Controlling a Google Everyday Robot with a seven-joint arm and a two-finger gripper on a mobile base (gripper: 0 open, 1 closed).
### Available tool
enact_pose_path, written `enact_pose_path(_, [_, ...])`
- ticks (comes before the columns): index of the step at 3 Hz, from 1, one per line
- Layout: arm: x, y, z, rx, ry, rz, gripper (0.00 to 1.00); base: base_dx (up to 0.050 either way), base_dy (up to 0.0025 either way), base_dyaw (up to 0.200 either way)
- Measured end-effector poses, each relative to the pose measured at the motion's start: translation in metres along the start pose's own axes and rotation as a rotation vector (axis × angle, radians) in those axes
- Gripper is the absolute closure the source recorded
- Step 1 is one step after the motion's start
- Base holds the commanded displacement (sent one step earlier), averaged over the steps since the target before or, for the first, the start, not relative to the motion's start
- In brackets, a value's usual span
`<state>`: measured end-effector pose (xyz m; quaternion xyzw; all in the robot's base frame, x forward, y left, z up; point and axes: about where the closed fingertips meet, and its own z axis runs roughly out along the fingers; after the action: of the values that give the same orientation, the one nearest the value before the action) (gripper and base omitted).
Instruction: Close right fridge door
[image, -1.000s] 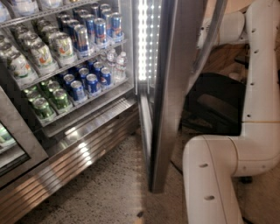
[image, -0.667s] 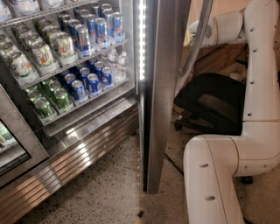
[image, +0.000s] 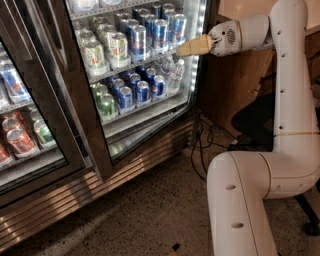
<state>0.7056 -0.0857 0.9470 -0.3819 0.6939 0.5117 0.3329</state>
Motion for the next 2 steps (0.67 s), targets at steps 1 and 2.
enact_pose_path(1, [-0.0001,0.0,0.0001,0.0,0.0,0.0,1.0,0.0,-0.00011,0.083])
enact_pose_path(2, [-0.0001,-0.0001,0.0001,0.0,0.0,0.0,1.0,0.0,0.0,0.0])
